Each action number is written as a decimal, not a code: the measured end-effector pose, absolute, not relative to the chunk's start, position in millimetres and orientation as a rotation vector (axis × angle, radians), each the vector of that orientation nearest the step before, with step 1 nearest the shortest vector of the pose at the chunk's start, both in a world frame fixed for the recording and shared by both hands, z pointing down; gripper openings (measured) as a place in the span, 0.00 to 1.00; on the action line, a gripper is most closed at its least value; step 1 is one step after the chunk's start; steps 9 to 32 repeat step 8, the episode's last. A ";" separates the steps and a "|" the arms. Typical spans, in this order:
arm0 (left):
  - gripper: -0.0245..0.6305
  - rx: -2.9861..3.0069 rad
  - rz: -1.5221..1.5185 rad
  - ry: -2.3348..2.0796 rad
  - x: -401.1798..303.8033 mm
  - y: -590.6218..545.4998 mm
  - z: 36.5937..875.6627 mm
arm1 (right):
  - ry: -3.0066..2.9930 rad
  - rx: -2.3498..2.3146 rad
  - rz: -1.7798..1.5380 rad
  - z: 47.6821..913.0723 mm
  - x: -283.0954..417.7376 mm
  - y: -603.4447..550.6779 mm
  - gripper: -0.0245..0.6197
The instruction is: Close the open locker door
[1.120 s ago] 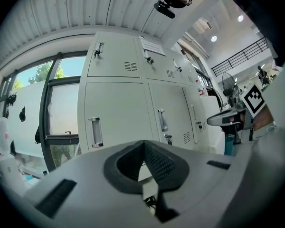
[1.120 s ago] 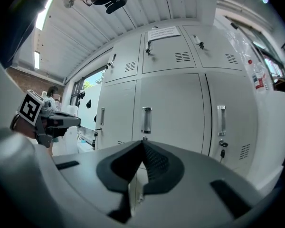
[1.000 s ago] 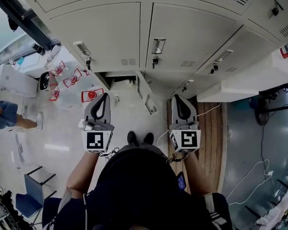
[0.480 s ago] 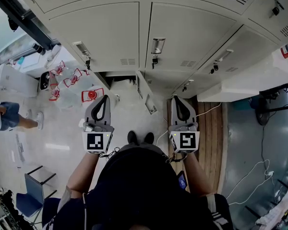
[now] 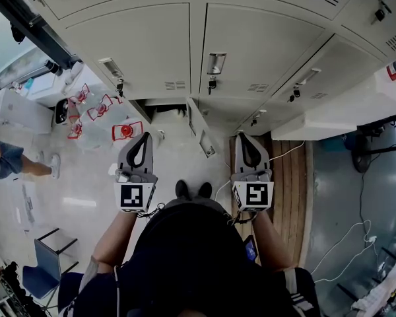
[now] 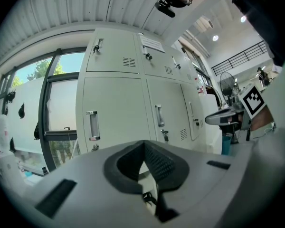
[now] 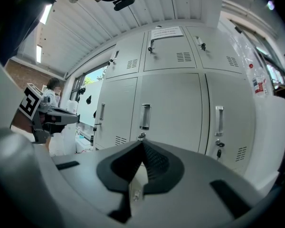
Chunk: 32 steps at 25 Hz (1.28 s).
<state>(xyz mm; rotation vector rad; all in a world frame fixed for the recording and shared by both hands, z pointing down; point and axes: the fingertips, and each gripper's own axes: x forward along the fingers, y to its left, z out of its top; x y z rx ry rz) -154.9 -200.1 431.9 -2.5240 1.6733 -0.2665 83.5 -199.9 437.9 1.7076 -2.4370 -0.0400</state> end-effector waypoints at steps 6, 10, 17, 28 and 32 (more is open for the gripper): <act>0.04 -2.523 -0.196 1.705 -152.2 -203.4 422.2 | -2.429 1.705 -0.049 438.5 84.3 -202.5 0.04; 0.04 -2.524 -0.180 1.717 -152.2 -204.3 419.8 | -2.427 1.701 -0.056 438.2 83.9 -203.7 0.04; 0.04 -2.524 -0.180 1.717 -152.2 -204.3 419.8 | -2.427 1.701 -0.056 438.2 83.9 -203.7 0.04; 0.04 -2.524 -0.180 1.717 -152.2 -204.3 419.8 | -2.427 1.701 -0.056 438.2 83.9 -203.7 0.04; 0.04 -2.524 -0.180 1.717 -152.2 -204.3 419.8 | -2.427 1.701 -0.056 438.2 83.9 -203.7 0.04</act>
